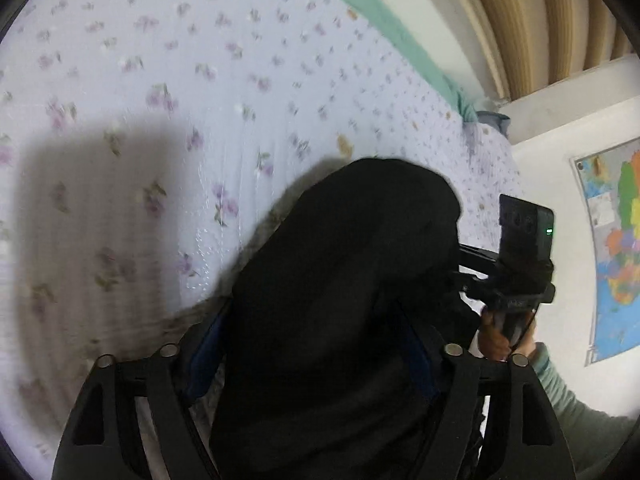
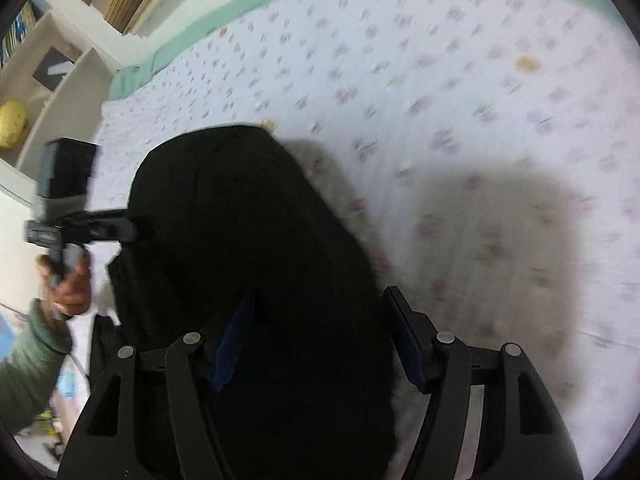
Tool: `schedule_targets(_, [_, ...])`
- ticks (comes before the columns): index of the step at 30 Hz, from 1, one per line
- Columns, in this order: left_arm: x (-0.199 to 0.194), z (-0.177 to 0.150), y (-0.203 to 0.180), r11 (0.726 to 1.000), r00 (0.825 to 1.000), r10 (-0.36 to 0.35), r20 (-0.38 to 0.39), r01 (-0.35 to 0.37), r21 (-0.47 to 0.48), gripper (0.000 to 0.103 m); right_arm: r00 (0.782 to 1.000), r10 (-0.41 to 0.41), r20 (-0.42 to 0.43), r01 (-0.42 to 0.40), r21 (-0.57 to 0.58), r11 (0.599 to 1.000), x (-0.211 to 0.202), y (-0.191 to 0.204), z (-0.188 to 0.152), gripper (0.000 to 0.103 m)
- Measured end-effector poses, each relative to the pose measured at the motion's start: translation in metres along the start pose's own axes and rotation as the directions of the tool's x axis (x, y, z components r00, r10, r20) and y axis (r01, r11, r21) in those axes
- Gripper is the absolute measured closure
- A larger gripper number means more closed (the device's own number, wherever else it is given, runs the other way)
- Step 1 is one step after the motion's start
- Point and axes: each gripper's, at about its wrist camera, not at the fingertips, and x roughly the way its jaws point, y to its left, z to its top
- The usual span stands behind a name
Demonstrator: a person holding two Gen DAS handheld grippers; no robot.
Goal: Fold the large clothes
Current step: 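Lift the hem with both grippers and fold it toward the hood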
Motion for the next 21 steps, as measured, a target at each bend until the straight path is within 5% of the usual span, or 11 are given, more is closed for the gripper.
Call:
schedule_targets(2, [-0.005, -0.008, -0.015, 0.997, 0.999, 0.036, 0.020, -0.037, 0.063, 0.059, 1.000, -0.011, 0.007, 0.011, -0.062, 0.998, 0.004, 0.010, -0.004, 0.046])
schedule_targets(3, [-0.012, -0.013, -0.025, 0.994, 0.999, 0.038, 0.037, -0.042, 0.105, 0.071, 1.000, -0.011, 0.016, 0.012, -0.091, 0.996, 0.002, 0.019, -0.006, 0.066])
schedule_targets(4, [-0.022, -0.018, -0.034, 0.990, 0.998, 0.037, 0.052, -0.044, 0.132, 0.079, 0.999, -0.029, 0.037, 0.033, -0.128, 0.991, -0.006, 0.030, -0.010, 0.072])
schedule_targets(6, [-0.044, -0.034, -0.054, 0.981, 0.997, 0.016, 0.082, -0.031, 0.189, 0.081, 0.995, -0.063, 0.080, 0.077, -0.193, 0.978, -0.023, 0.053, -0.021, 0.078])
schedule_targets(14, [-0.135, -0.130, -0.135, 0.924, 0.984, 0.040, 0.172, -0.102, 0.369, 0.081, 0.959, -0.120, 0.258, 0.202, -0.321, 0.925, -0.126, 0.155, -0.097, 0.079])
schedule_targets(21, [-0.165, -0.227, -0.166, 0.913, 0.985, 0.079, 0.155, -0.134, 0.385, 0.081, 0.959, -0.161, 0.233, 0.239, -0.358, 0.903, -0.151, 0.214, -0.193, 0.079])
